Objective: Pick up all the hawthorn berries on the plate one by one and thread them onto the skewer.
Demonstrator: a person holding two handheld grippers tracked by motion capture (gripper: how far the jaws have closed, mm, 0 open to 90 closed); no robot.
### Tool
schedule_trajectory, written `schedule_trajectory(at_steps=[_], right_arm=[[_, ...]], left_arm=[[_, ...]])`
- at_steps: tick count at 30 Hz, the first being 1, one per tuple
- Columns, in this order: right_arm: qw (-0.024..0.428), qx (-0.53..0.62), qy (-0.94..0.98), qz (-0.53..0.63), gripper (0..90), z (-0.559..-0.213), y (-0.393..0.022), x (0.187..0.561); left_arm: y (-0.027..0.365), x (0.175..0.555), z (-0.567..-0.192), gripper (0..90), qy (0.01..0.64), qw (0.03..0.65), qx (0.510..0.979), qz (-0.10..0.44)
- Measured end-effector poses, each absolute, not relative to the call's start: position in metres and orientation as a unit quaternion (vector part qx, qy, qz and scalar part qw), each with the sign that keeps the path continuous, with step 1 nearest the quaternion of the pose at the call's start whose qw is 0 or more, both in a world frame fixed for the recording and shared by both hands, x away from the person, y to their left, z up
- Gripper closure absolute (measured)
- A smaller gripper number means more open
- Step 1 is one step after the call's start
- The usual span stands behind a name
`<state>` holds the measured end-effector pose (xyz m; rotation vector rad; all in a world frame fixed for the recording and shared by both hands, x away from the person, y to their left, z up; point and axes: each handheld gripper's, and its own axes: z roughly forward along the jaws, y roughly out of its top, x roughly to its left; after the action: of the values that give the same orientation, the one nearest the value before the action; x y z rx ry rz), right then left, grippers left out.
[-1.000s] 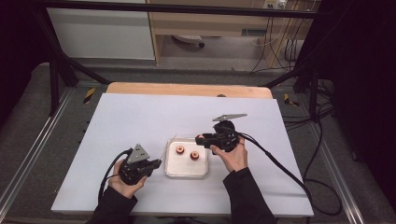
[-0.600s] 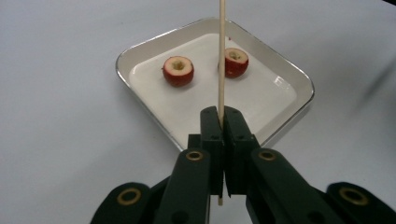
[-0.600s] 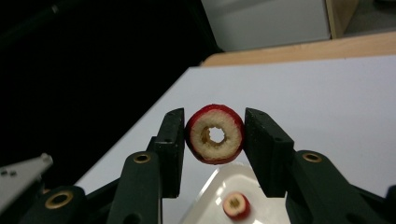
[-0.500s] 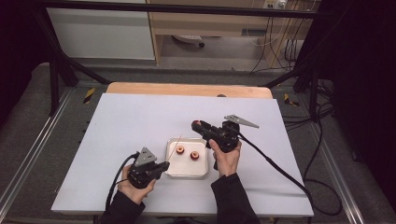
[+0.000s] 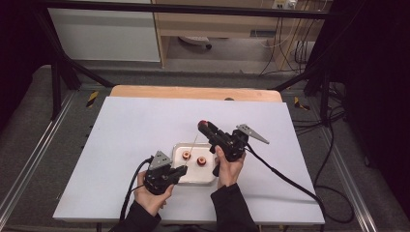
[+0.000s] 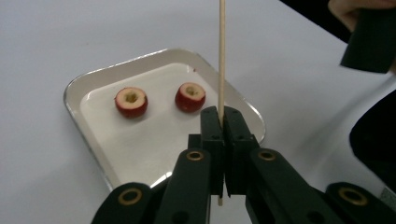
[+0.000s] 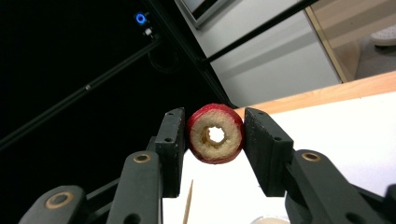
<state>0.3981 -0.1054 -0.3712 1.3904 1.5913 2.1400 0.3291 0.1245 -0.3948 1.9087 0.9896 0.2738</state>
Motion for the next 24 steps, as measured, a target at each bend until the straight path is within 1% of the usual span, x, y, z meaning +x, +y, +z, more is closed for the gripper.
schedule_trajectory(at_steps=[10, 24], right_arm=[[0.069, 0.457, 0.503, 0.731, 60.1, -0.3720, -0.1037, 0.3925], [0.069, 0.455, 0.493, 0.739, 60.1, -0.3744, -0.1019, 0.3908]], left_arm=[[0.1143, 0.3329, -0.3939, 88.2, 0.405, 0.474, 0.775, 0.101], [0.1200, 0.3345, -0.3918, 88.3, 0.413, 0.484, 0.766, 0.096]])
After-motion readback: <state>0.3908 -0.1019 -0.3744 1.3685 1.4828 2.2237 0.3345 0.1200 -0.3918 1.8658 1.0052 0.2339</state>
